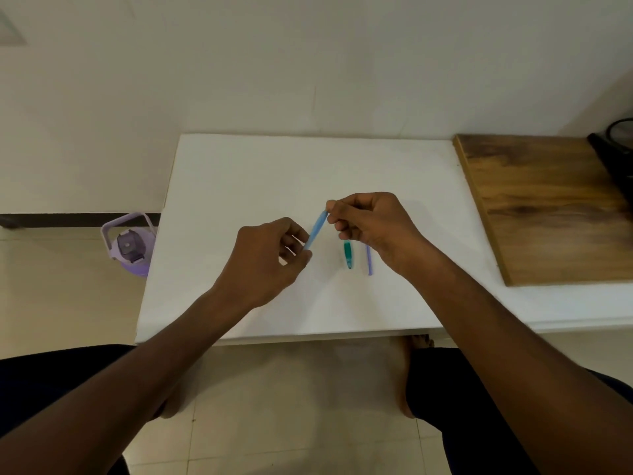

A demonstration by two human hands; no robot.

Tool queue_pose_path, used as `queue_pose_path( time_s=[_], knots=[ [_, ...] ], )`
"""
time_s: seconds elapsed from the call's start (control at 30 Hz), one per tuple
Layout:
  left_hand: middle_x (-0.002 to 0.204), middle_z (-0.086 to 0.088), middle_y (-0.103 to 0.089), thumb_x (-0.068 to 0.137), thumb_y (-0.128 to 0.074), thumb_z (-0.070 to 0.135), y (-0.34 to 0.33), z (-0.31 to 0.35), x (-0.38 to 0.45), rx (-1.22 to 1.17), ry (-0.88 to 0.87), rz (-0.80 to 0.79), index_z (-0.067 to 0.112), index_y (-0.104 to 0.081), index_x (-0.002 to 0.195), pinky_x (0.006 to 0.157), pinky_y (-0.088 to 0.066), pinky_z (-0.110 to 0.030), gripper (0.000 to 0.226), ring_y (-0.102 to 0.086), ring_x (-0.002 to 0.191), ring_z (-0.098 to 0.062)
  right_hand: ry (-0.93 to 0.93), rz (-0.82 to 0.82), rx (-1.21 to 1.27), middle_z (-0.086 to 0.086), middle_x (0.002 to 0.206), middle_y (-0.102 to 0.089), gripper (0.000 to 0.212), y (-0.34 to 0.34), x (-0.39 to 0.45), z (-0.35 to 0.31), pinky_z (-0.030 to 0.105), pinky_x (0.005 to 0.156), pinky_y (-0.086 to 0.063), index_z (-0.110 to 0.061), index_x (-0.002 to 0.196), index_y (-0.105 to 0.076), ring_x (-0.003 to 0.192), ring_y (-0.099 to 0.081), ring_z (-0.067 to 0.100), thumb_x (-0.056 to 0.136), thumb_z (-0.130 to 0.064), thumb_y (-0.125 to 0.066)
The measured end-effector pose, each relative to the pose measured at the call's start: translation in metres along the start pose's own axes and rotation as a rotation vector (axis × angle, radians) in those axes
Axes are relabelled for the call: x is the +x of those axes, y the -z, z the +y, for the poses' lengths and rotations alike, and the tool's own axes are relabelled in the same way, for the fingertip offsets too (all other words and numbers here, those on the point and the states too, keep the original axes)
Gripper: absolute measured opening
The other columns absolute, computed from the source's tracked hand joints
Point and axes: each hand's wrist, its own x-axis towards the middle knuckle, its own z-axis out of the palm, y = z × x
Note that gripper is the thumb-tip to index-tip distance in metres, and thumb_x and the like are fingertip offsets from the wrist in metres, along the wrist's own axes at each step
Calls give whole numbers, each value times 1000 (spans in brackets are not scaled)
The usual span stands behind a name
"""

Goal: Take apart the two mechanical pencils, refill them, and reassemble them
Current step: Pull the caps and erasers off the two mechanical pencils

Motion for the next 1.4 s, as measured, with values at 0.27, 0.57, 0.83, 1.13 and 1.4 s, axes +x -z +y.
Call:
queue_pose_path(
  time_s=[0.27,0.57,0.83,1.13,1.4],
  knots=[
    [78,19,-67,93,-71,51,12,-9,3,40,47,124,27,-68,92,65,-45,-3,23,-66,65,2,94,-105,-59,6,83,-80,3,-36,2,-10,26,71,-63,-19,88,-83,74,-74,16,90,-19,-81],
    [81,17,-76,99,-68,41,21,-21,1,-8,132,57,23,-76,93,71,-61,-18,21,-73,68,-1,180,103,-518,-6,72,-76,21,-28,22,-19,22,74,-61,-19,84,-81,64,-72,9,86,-39,-86],
    [79,20,-75,99,-69,40,21,-23,6,-83,182,81,27,-75,92,72,-65,-29,16,-74,70,0,29,-43,-930,1,81,-72,38,-55,26,16,34,87,-56,-13,83,-78,93,-66,20,80,-50,-87],
    [78,25,-72,100,-67,40,21,-21,7,-111,158,46,28,-72,94,67,-63,-19,14,-76,68,-7,139,-158,-175,-2,85,-82,15,-38,9,-19,25,71,-63,-21,99,-83,77,-78,15,96,-34,-75],
    [77,21,-72,99,-67,41,16,-19,8,-80,128,21,28,-71,94,61,-57,-9,15,-76,66,-10,81,-163,-34,9,82,-79,7,-42,6,-8,27,69,-60,-13,90,-83,69,-71,13,91,-11,-76]
  ],
)
